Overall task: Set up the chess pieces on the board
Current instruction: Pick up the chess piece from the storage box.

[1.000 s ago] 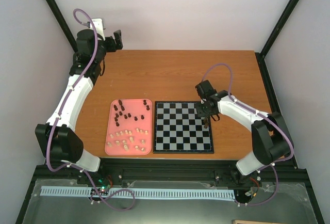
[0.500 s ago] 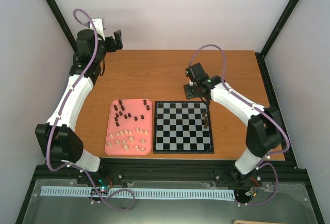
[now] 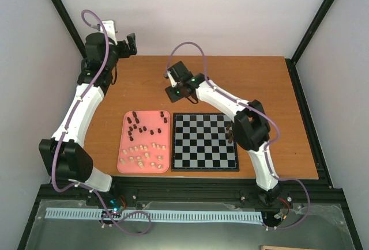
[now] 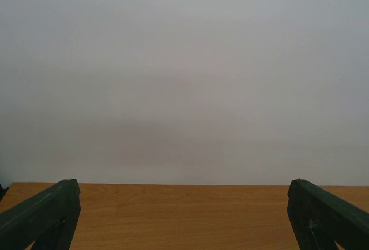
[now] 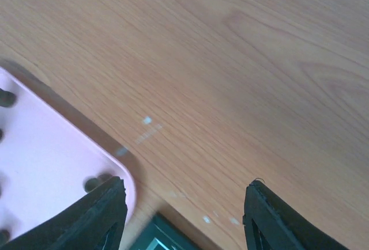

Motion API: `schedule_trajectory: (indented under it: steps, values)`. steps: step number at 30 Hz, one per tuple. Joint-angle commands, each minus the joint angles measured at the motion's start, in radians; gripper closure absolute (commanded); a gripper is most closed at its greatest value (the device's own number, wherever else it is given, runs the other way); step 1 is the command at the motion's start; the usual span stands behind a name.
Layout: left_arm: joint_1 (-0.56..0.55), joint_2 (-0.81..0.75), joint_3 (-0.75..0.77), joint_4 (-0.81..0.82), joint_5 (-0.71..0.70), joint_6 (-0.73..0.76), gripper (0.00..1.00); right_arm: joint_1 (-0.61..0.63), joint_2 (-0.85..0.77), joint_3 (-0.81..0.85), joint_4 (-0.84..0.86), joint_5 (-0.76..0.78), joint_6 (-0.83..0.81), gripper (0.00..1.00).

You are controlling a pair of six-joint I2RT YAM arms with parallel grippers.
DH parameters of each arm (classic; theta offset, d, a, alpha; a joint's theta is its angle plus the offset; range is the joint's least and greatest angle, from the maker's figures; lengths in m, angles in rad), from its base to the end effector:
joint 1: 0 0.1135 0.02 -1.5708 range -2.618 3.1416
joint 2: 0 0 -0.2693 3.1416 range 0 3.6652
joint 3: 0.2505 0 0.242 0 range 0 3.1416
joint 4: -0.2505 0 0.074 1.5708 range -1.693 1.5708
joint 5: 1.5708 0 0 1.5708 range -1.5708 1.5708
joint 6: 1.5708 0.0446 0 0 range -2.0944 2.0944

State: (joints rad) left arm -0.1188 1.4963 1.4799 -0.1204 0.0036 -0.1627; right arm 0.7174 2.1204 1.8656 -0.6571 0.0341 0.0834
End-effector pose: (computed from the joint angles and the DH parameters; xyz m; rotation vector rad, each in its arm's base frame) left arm 0.3503 -0.0420 0.4220 -0.0349 1.7118 -0.2124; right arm 0.3591 0.3113 0.2483 -0.7673 2.3858 0.2946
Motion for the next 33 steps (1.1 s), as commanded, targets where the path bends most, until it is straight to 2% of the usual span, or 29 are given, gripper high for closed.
schedule_trajectory:
  steps: [1, 6, 27, 30, 33]
  values:
    - [-0.003, -0.037, 0.011, 0.034, -0.004, 0.009, 0.0, 0.041, 0.136, 0.151, -0.061, -0.078, -0.049, 0.44]
    - [-0.002, -0.03, 0.016, 0.034, -0.003, 0.008, 0.0, 0.087, 0.233, 0.265, -0.118, -0.105, -0.074, 0.44]
    - [-0.003, -0.018, 0.022, 0.034, -0.002, 0.006, 0.0, 0.129, 0.32, 0.306, -0.157, -0.12, -0.089, 0.53]
    - [-0.003, -0.018, 0.022, 0.033, -0.005, 0.008, 0.0, 0.129, 0.326, 0.311, -0.163, -0.111, -0.088, 0.56]
    - [-0.003, -0.019, 0.021, 0.032, -0.007, 0.008, 0.0, 0.129, 0.328, 0.311, -0.166, -0.11, -0.09, 0.64]
